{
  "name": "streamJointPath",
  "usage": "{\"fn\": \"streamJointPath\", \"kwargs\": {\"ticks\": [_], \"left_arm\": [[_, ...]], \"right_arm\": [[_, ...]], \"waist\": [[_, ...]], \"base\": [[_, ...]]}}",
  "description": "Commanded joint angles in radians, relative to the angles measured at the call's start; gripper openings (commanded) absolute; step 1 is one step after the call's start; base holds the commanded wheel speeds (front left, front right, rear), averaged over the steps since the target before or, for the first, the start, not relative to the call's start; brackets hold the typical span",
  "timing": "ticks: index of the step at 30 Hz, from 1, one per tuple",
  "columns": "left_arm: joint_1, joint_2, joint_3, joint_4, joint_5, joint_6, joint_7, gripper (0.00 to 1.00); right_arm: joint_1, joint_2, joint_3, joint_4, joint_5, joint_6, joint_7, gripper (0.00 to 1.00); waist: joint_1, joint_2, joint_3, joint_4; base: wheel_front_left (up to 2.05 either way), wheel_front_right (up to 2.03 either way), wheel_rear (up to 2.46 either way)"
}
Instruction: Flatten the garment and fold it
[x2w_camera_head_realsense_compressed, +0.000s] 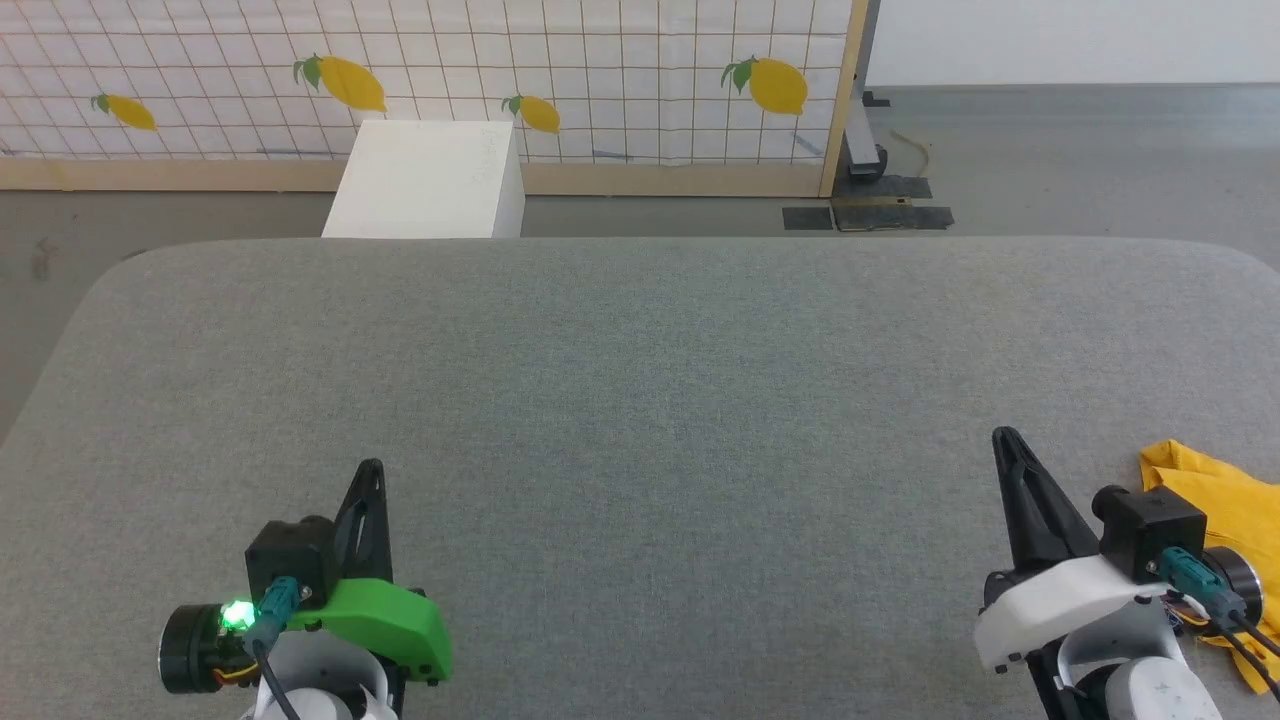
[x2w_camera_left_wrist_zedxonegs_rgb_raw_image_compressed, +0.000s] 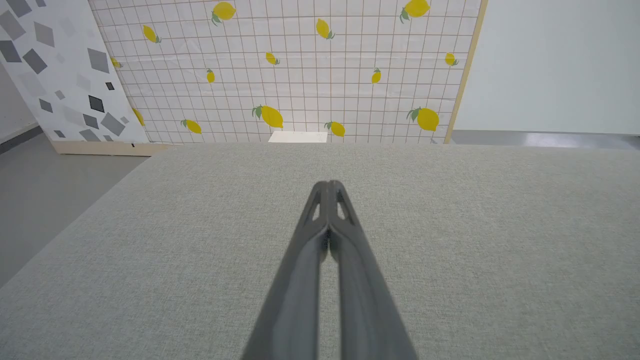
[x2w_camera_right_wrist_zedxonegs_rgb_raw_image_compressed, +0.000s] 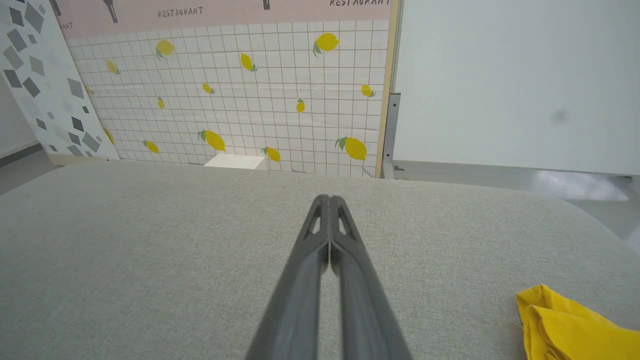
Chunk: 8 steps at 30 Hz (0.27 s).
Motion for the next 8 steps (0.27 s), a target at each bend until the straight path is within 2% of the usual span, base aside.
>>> {"fn": "streamJointPath", "kwargs": {"ticks": [1, 8], "left_arm": [[0.014, -0.005, 0.003, -0.009, 0.015, -0.006, 0.005, 0.0], [0.016, -0.007, 0.006, -0.022, 0.026, -0.008, 0.019, 0.0]], "right_arm": [[0.015, 0.0, 0.004, -0.012, -0.01, -0.001, 0.008, 0.0], [0.019, 0.0, 0.007, -0.028, -0.02, -0.001, 0.021, 0.0]], "waist": [[0.0, 0.0, 0.0, 0.0], [0.0, 0.0, 0.001, 0.001]], "base": [[0.0, 0.0, 0.0], [0.0, 0.0, 0.0]]}}
